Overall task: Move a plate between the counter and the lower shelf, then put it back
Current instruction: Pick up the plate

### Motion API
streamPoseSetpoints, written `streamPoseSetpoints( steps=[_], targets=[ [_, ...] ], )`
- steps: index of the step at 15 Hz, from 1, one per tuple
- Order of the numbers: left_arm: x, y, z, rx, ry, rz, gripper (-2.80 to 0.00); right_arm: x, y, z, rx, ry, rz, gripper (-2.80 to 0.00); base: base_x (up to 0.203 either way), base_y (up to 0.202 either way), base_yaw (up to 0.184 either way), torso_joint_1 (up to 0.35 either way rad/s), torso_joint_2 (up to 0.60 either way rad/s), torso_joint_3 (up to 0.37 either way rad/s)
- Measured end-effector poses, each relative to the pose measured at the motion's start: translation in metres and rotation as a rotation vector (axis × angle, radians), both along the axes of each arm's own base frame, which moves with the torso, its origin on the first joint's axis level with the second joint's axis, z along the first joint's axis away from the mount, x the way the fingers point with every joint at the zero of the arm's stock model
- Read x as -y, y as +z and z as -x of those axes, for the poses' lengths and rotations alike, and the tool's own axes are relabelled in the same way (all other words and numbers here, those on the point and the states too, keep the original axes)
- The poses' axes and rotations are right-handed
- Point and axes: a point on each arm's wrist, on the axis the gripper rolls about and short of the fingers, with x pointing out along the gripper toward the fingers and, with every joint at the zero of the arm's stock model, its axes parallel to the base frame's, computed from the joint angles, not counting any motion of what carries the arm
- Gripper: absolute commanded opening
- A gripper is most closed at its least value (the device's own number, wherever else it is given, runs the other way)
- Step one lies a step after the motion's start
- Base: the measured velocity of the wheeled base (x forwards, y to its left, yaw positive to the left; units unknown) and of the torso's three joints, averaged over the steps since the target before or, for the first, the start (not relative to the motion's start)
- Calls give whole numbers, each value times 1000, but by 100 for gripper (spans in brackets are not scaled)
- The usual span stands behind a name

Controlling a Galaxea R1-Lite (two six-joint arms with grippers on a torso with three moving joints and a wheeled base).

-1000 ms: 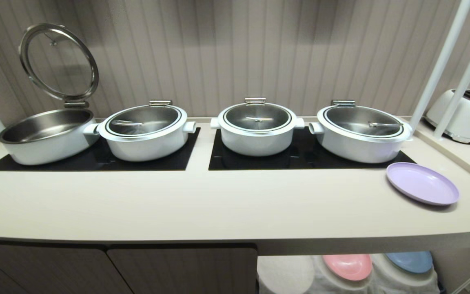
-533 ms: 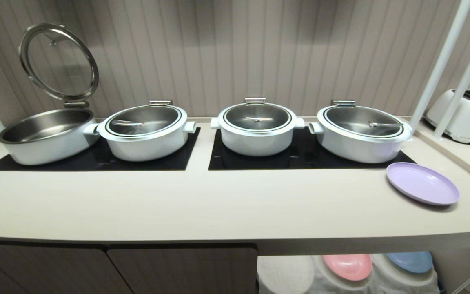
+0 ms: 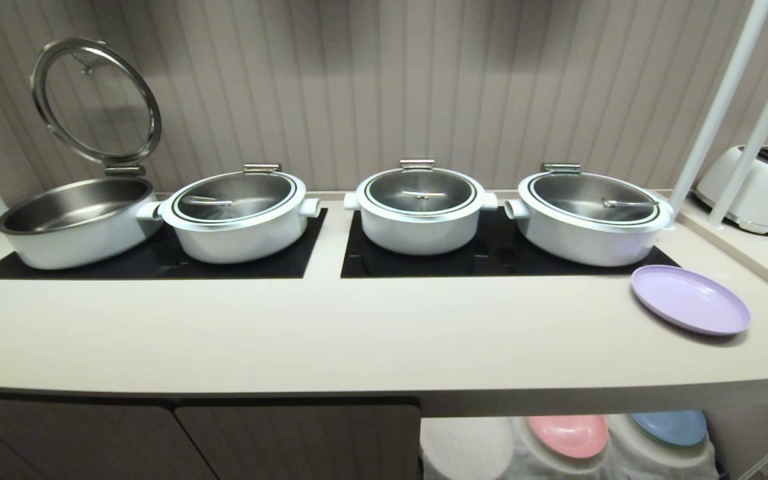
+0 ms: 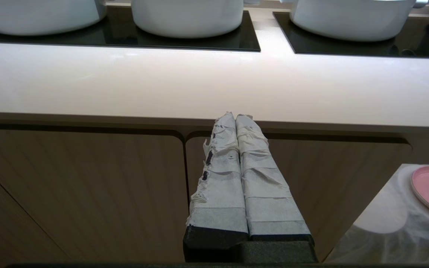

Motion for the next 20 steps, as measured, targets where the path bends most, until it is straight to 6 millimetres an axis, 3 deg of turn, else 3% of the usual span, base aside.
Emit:
streamPoseSetpoints(
  steps=[7, 20],
  targets=[
    [0, 0, 0, -2, 1, -1, -280, 0, 0, 0, 1, -1, 0, -280, 1, -14, 1, 0, 0, 1],
    [0, 0, 0, 0, 0, -1, -280, 0, 0, 0, 0, 0, 0, -280, 0, -190, 0, 1, 2, 1]
  ],
)
